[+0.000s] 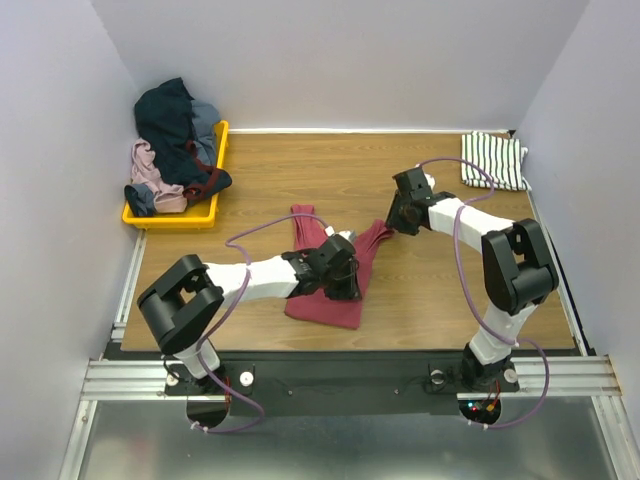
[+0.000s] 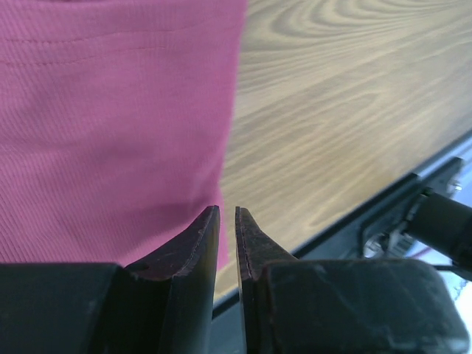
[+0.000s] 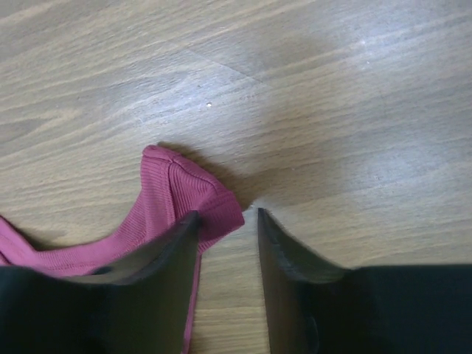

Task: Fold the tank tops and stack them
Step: Fold the tank top

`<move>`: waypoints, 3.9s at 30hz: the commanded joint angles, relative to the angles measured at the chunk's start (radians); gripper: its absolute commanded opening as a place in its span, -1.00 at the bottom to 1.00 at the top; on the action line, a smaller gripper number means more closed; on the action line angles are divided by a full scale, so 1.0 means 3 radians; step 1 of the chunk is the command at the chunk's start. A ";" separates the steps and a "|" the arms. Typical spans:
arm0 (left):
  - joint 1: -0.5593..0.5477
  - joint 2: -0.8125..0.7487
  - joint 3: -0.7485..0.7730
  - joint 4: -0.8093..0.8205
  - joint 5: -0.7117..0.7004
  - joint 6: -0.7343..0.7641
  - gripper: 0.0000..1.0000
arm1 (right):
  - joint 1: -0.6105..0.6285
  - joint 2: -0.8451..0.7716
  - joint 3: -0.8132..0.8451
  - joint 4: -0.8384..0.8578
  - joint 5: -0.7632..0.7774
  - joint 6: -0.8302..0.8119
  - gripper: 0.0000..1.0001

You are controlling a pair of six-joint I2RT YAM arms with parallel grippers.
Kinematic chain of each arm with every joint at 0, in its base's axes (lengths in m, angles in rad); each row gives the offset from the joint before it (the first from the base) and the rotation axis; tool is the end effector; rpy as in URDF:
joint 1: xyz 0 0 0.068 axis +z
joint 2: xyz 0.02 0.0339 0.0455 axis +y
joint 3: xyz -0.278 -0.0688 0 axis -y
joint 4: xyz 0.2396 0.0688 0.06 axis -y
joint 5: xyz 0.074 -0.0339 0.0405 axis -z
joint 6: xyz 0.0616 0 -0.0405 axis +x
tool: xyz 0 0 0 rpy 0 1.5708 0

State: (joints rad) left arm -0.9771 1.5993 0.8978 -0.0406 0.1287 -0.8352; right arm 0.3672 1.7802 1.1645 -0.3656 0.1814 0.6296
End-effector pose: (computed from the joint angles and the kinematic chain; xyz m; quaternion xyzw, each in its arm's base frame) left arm 0.1888 -0.2939 0.1913 0.0906 0.9094 -0.3525 0.2015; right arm 0.3613 0.1271 0.1842 0.1508 0.9413 0.0622 0.2955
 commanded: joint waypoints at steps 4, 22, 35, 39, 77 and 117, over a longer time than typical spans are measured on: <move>-0.0031 0.0068 0.0070 0.0095 -0.0071 0.0059 -0.50 | 0.0008 0.0105 0.0209 0.0206 -0.0073 0.0085 -0.52; -0.0128 0.0273 -0.0001 0.0100 -0.0071 0.0023 -0.53 | 0.0013 0.0171 0.0439 0.0206 -0.0155 0.0207 -0.87; -0.0148 0.0299 -0.0047 0.0115 -0.0046 -0.0003 -0.55 | 0.0069 0.0100 0.0480 0.0206 -0.0098 0.0003 -0.25; -0.0148 0.0258 -0.0058 0.0120 -0.0046 0.0002 -0.55 | 0.0228 0.0243 0.0648 0.0211 -0.0149 -0.0150 -0.16; 0.2056 -0.1951 -0.0835 -0.0826 -0.0444 -0.0033 -0.56 | 0.1552 0.2150 0.3021 0.0063 0.0555 -0.0713 -0.07; 0.2056 -0.1777 -0.1039 -0.0514 -0.0148 0.0069 -0.57 | 0.1701 0.2349 0.3287 0.0119 0.1267 -0.1040 -0.04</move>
State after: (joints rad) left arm -0.3645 1.0664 0.5972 -0.2249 0.0761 -0.8356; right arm 0.8719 2.4382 2.1197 -0.3485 0.5301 0.3283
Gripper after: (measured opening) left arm 0.218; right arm 0.475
